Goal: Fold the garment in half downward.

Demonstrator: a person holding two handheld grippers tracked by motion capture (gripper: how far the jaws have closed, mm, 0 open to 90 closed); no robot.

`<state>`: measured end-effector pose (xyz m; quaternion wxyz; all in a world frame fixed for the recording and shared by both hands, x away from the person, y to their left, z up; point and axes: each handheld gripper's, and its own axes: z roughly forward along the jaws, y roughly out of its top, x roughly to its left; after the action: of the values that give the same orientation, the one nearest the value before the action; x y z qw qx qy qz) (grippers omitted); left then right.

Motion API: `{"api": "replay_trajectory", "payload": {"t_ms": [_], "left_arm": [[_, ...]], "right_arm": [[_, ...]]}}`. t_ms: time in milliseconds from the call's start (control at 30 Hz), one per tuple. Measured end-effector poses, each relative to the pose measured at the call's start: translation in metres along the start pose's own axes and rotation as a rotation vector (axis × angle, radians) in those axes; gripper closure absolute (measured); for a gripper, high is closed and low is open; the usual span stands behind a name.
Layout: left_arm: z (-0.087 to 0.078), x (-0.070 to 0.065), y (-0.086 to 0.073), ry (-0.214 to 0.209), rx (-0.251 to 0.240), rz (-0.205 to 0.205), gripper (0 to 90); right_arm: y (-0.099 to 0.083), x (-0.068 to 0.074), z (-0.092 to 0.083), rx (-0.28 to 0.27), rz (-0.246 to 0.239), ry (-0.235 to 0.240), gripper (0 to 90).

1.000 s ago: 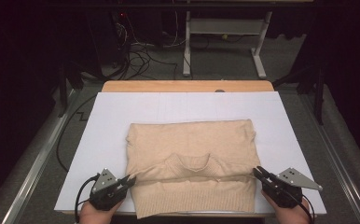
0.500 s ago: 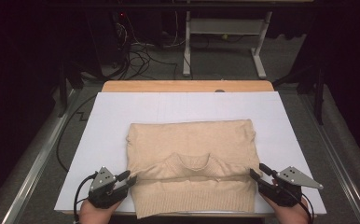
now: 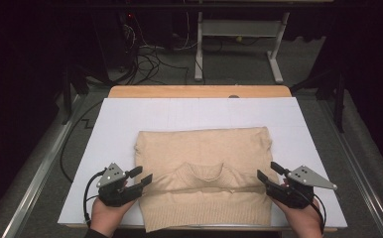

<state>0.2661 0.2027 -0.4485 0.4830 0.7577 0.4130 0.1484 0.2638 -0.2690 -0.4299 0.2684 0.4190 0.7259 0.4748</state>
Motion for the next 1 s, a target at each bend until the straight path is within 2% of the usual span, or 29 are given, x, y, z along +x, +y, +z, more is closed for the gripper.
{"api": "replay_trajectory", "payload": {"t_ms": [200, 300, 400, 500, 567, 700, 1000], "left_arm": [[0.016, -0.004, 0.022, -0.031, -0.019, 0.007, 43.0], [0.028, -0.011, 0.035, -0.06, -0.013, 0.008, 38.5], [0.042, -0.021, 0.045, -0.067, -0.013, 0.025, 38.6], [0.052, -0.028, 0.049, -0.08, -0.003, 0.023, 38.7], [0.059, -0.033, 0.049, -0.089, 0.013, 0.017, 38.7], [0.069, -0.043, 0.042, -0.077, 0.062, 0.051, 39.1], [0.091, -0.05, 0.024, -0.059, 0.139, 0.058, 39.3]], "right_arm": [[0.015, 0.007, 0.017, -0.01, -0.015, 0.017, 41.4], [0.022, 0.012, 0.026, -0.011, -0.029, 0.021, 40.8], [0.028, 0.015, 0.035, -0.009, -0.033, 0.028, 40.2], [0.032, 0.019, 0.045, 0.008, -0.033, 0.043, 40.2], [0.033, 0.022, 0.052, 0.025, -0.034, 0.052, 40.2], [0.03, 0.031, 0.061, 0.063, -0.049, 0.062, 41.1], [0.013, 0.044, 0.078, 0.145, -0.074, 0.078, 46.9]]}}
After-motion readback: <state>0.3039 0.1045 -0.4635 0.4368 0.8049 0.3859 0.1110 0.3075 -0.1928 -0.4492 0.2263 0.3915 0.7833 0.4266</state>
